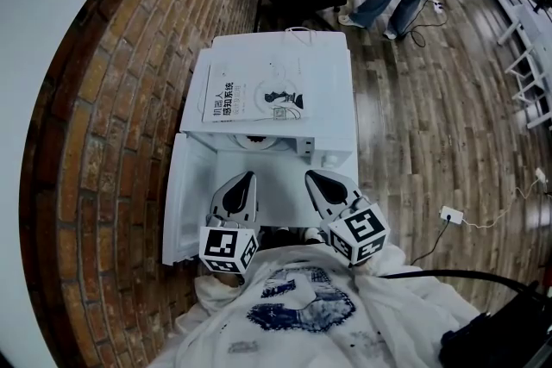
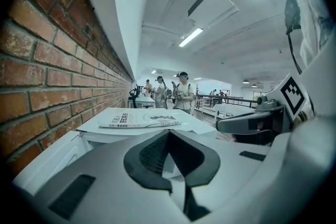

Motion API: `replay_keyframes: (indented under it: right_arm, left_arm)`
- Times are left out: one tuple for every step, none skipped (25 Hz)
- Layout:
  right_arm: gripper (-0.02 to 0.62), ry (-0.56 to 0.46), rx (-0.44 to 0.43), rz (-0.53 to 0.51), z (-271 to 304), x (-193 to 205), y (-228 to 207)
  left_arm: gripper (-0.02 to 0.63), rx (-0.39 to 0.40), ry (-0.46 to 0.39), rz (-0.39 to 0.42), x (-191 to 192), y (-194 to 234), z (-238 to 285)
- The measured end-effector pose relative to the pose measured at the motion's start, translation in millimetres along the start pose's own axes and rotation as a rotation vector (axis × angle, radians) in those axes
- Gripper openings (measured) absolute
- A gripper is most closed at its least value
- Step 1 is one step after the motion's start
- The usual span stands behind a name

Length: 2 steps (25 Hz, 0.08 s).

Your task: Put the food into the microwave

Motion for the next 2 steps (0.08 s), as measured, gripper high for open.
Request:
replay_keyframes:
  right_arm:
    - [0.012,0.000,-0.001,-0.001,0.5,-0.1,0.2]
    - [0.012,0.000,-0.001,-0.002,1.0,-0.2,0.3]
  left_arm:
    - [0.006,-0.001,0.003,-0.003,0.8,0.5,0.3]
    - [0.006,-0.001,0.005,-0.005,1.7,1.1,0.6]
Point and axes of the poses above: the fingertips, and each gripper's own axes: z forward along the fingers, y to its left, x out of its underside, the point moved 2 cm from there along -z, backward along the fingers, and after that the axes turned 2 degrees about -z, right-handed, at the moved point
